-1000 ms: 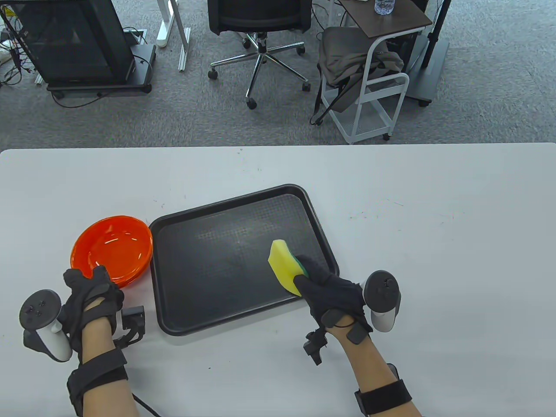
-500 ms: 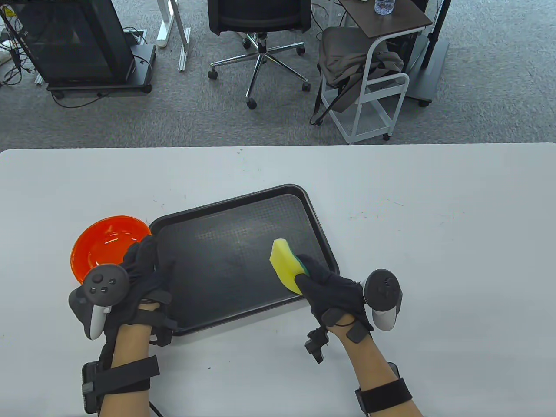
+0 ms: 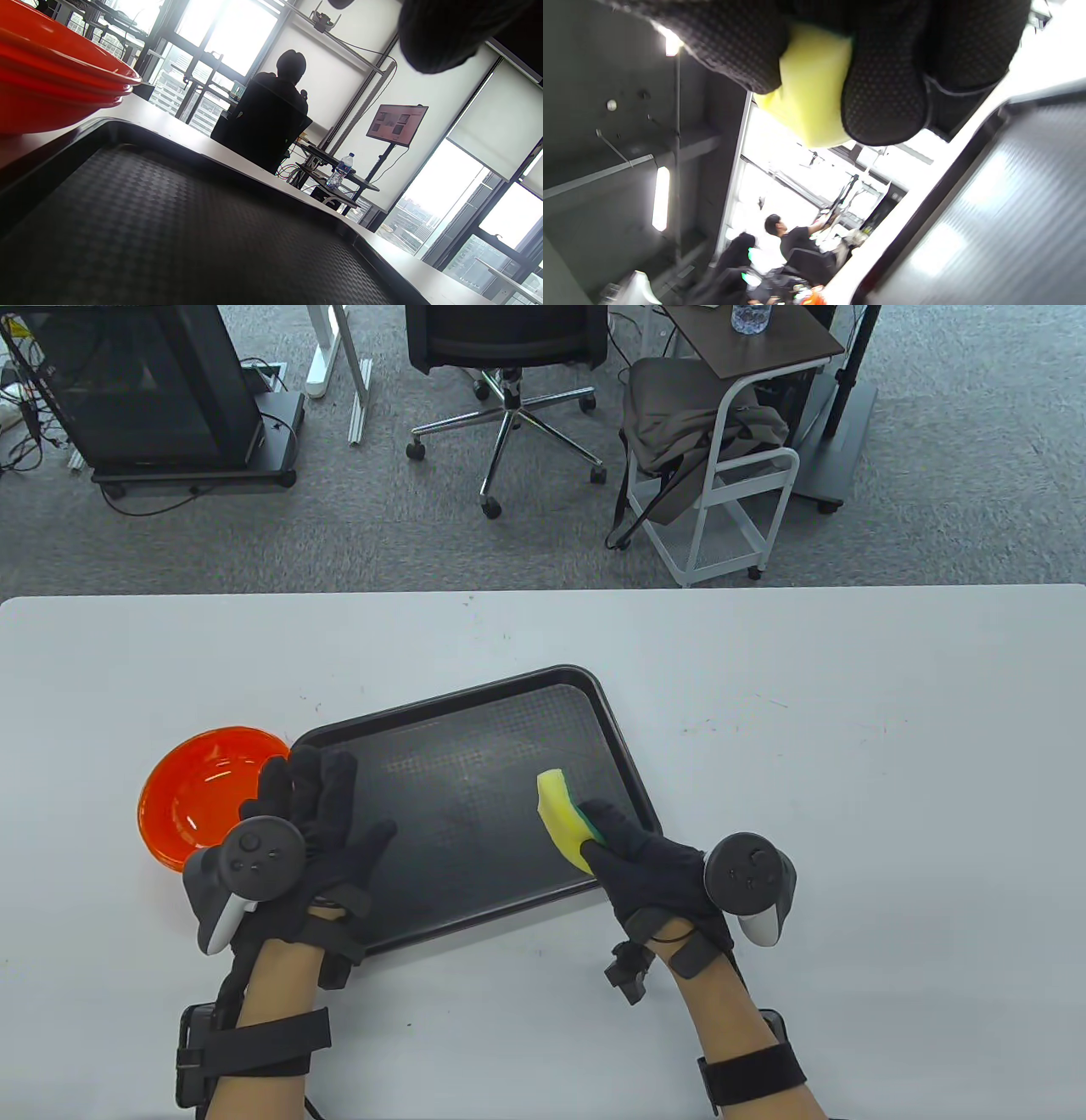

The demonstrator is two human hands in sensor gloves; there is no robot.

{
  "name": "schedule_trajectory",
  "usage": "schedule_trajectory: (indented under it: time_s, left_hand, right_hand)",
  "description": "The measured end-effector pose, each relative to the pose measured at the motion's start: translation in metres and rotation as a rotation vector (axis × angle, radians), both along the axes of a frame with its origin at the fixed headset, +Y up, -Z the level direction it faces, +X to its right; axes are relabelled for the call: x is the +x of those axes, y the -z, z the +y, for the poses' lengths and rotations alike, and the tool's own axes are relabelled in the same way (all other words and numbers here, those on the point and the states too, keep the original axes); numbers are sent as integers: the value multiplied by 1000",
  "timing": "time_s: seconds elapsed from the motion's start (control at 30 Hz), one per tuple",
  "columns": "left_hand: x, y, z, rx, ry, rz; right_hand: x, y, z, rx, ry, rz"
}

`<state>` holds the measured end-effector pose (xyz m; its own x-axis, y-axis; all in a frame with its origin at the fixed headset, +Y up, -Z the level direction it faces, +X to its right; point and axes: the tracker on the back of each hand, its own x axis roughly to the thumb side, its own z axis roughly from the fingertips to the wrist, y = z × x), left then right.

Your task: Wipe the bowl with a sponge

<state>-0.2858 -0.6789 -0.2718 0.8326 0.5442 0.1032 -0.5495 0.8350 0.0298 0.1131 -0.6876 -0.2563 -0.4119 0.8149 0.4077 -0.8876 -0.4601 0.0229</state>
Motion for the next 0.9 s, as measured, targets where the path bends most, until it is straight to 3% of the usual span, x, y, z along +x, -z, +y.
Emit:
schedule_trajectory:
  time_s: [0.33,0.5,0.67,0.77,0.9]
  left_hand:
    - [-1,0,1,-3,-38,6]
    - [2,0,-1,-16,-43,-5]
    - [3,1,-1,-18,-41,-3]
    - [3,1,-1,-23,-46,-3]
    - [3,1,0,-23,-50,-4]
  right_hand:
    - [39,8,-4,62,-379,-228]
    - [57,15,-15,30,-724,-335]
    - [70,24,-35,-71,-1038,-362]
    - [72,27,-45,-144,-1102,-354]
    - [75,32,-59,-389,-1099,-293]
